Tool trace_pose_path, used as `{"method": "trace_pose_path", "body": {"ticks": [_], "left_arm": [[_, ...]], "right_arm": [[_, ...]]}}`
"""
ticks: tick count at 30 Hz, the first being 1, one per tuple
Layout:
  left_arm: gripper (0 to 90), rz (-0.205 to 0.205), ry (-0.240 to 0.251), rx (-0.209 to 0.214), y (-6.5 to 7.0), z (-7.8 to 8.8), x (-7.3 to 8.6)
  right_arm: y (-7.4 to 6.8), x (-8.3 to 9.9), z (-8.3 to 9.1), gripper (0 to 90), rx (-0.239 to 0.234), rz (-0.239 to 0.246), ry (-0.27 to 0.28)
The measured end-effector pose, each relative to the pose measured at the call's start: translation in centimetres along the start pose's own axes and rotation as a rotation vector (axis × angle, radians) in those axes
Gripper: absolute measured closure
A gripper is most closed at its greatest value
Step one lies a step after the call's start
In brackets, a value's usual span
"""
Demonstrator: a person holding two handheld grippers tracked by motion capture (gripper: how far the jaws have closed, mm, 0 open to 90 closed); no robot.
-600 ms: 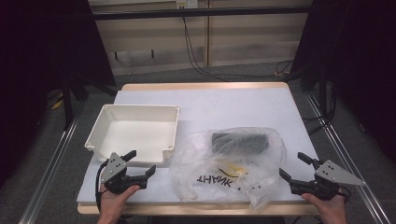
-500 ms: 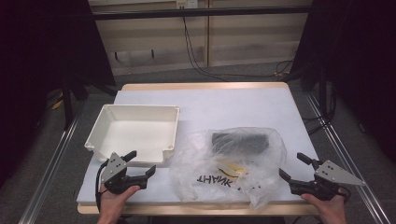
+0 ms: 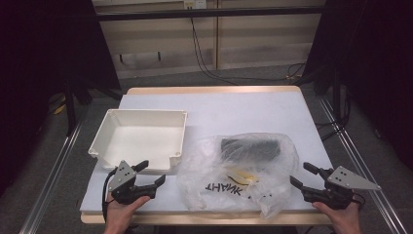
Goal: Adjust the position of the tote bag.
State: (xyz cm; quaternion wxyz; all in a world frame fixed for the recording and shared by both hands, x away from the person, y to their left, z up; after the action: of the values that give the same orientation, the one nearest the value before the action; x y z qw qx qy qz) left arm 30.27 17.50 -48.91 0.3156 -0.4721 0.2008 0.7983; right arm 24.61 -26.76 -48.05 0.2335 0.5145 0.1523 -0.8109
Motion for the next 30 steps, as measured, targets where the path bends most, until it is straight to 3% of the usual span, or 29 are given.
{"method": "trace_pose_path", "body": {"ticks": [5, 6, 9, 10, 18, 23, 26, 30], "left_arm": [[27.6, -0.023, -0.015, 0.033, 1.0, 0.0, 0.0], [28.6, -0.04, -0.017, 0.046, 1.5, 0.0, -0.2], [32.3, -0.052, -0.022, 0.058, 2.1, 0.1, -0.3], [32.3, -0.057, -0.014, 0.078, 2.5, 0.0, -0.4], [39.6, -0.104, -0.036, 0.14, 4.7, -0.1, -0.6], [41.8, -0.103, -0.021, 0.166, 5.4, -0.1, -1.0], [46.0, -0.119, -0.034, 0.208, 6.5, -0.6, -1.3], [55.1, -0.128, -0.047, 0.233, 7.3, -1.1, -1.4]], "right_arm": [[-0.6, 0.0, -0.1, 38.9, -0.04, -0.008, -0.023], [-1.1, 0.0, -0.3, 41.1, -0.069, 0.001, -0.037], [-1.8, 0.0, -0.4, 44.7, -0.099, 0.018, -0.057], [-1.8, 0.0, -0.4, 44.7, -0.099, 0.018, -0.057], [-4.9, -0.5, -0.3, 56.7, -0.201, 0.065, -0.099], [-6.8, -0.5, -0.9, 56.2, -0.255, 0.088, -0.128], [-7.6, -0.6, -1.6, 54.5, -0.279, 0.103, -0.146], [-8.8, -0.8, -2.5, 52.6, -0.32, 0.136, -0.17]]}}
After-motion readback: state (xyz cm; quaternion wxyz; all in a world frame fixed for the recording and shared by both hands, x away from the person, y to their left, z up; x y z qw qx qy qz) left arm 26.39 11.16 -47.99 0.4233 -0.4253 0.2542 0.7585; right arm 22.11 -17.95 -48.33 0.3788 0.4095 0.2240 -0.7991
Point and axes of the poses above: each handheld gripper's, and its own axes: z roughly backward along the jaws, x roughly out of its underside, y roughly to its right, the point moved 9 cm from there along -z, roughly forward along the jaws, and after that the axes turned 5 degrees about -y, right-handed, at the moved point
